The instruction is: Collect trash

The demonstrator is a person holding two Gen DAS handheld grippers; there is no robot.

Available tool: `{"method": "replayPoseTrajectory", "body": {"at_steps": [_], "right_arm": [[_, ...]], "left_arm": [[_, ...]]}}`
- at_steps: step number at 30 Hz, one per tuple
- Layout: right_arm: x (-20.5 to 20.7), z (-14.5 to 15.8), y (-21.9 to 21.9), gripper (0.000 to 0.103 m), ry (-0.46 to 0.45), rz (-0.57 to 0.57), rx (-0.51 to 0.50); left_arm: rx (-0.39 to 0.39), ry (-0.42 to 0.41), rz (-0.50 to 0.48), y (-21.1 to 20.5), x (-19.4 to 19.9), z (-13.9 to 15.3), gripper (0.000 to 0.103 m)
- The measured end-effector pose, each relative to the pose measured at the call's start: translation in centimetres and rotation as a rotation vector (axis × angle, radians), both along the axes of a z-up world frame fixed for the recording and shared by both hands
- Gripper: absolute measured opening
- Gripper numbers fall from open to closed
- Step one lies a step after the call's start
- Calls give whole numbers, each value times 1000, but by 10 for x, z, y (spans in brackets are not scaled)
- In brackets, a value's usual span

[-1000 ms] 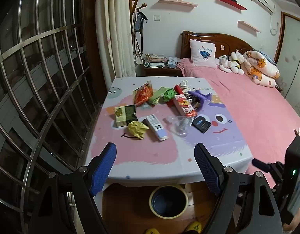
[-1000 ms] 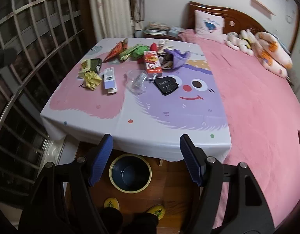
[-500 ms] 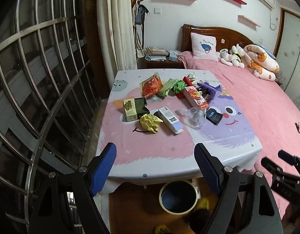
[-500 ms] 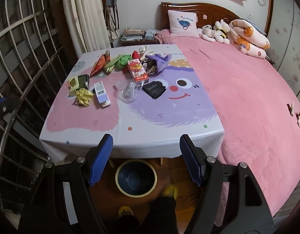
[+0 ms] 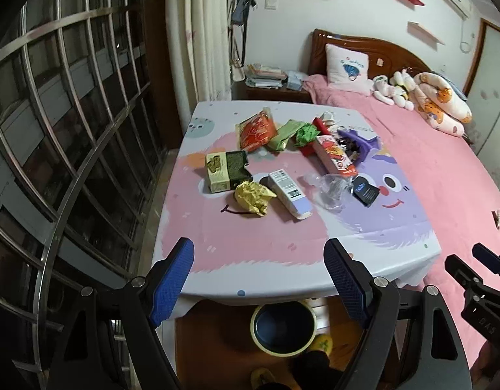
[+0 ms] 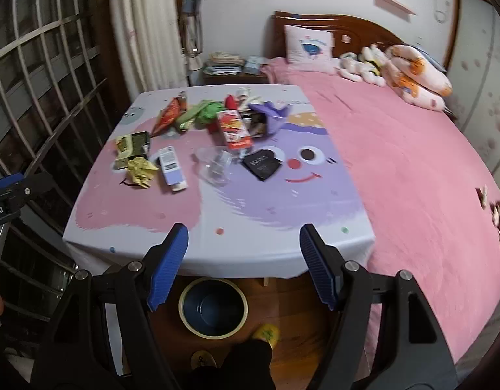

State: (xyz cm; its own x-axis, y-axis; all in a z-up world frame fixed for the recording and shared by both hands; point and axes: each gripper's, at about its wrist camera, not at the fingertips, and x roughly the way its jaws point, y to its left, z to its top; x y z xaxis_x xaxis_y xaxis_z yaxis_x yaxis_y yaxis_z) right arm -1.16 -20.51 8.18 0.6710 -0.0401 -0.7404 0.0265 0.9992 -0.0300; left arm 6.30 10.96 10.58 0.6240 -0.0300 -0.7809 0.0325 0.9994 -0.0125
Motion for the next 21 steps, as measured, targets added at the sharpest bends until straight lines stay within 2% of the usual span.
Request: {"method": "replayPoseTrajectory", "body": {"at_steps": [5,10,15,21], "right_arm": [[33,-1,12,69,41,46,33],[57,-7,10,69,103,37,79],[68,-17,6,69,131,25,87],[65,-24,12,69,115,37,58]], "left_arm": [[0,14,45,2,17,0,83],[22,19,62,-4,27,-6,83],[29,43,59,-17,35,-17,83],[39,45,60,-34,32,-30,83]]}}
